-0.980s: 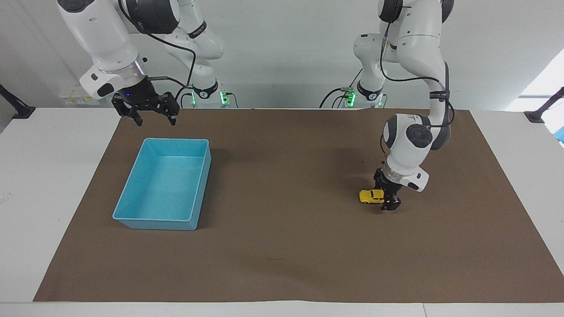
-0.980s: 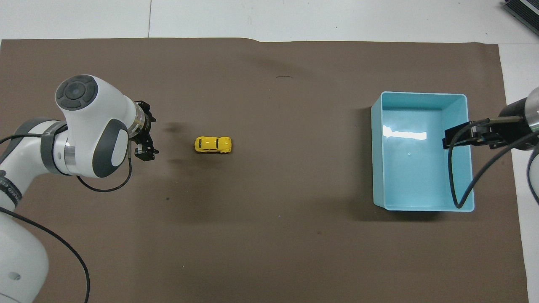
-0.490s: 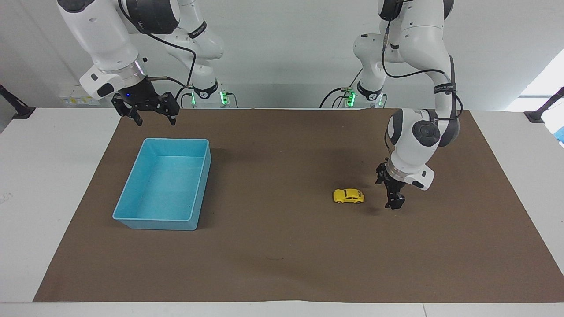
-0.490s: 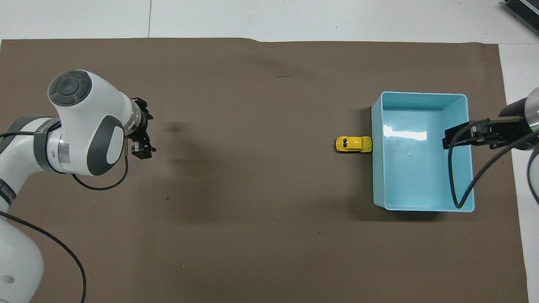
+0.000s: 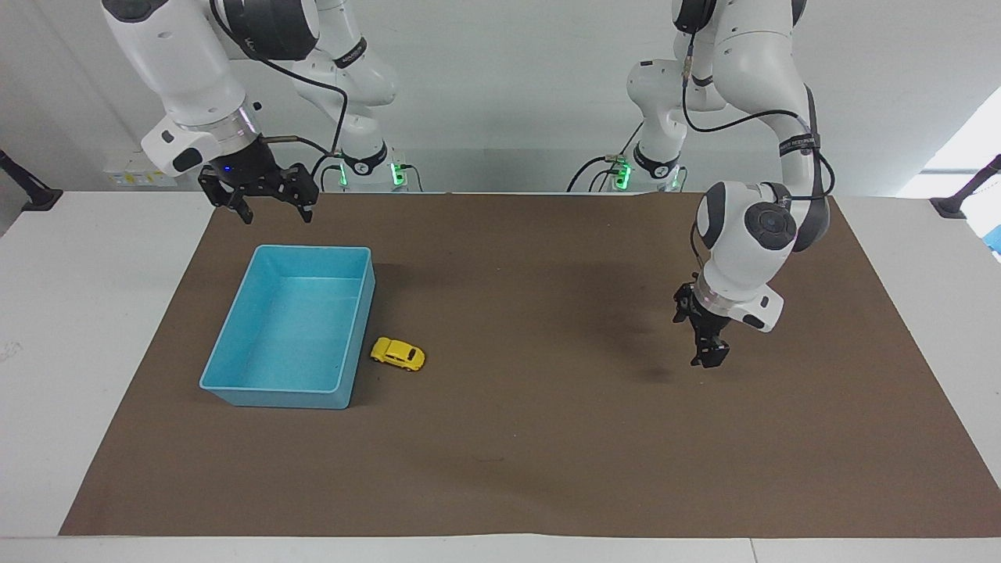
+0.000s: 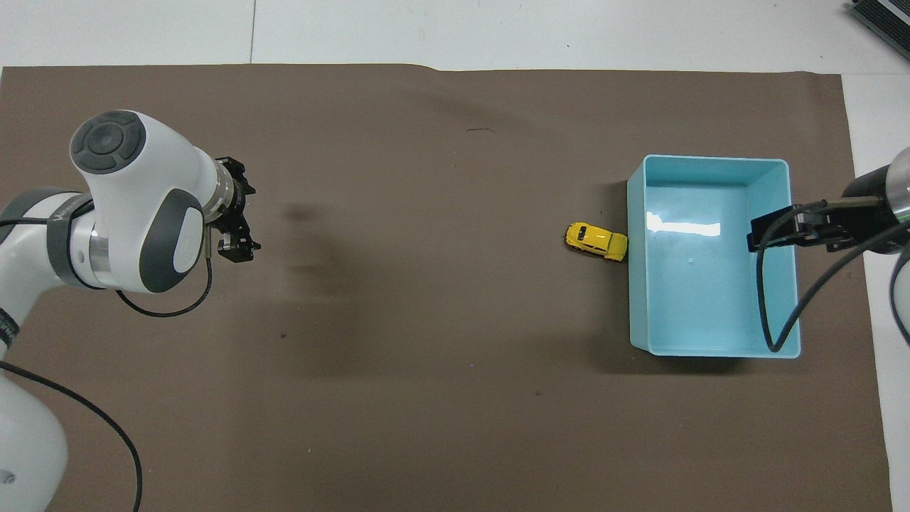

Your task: Wind up and store yellow beetle car

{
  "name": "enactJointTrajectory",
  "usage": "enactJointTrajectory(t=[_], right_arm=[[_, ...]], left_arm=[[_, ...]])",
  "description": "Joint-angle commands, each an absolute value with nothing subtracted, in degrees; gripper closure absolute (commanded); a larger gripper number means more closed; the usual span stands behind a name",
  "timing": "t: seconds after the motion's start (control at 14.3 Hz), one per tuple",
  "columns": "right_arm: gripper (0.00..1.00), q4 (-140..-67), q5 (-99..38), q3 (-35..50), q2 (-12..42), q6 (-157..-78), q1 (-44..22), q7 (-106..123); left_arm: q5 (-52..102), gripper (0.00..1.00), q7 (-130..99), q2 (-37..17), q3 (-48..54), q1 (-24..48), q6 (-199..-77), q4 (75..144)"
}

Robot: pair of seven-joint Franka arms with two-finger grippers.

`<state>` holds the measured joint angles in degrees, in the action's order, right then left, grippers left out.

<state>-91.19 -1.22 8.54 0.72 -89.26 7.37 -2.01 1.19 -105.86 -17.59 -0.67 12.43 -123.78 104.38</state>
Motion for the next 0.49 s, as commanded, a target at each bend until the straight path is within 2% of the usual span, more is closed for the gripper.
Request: enactJointTrajectory(t=[0.0,0.42], right_arm=[[0.0,-91.1,-1.6,9.0,0.9,-89.8,8.3,-0.9],[0.0,-91.1,-1.6,9.0,0.9,-89.8,8.3,-0.9]], left_arm=[[0.6,0.0,-105.1,-15.4,-0.4,11.8,-122.0,104.1],[0.6,0.0,-95.7,-11.1,-0.9,11.5,-118.9,103.3]])
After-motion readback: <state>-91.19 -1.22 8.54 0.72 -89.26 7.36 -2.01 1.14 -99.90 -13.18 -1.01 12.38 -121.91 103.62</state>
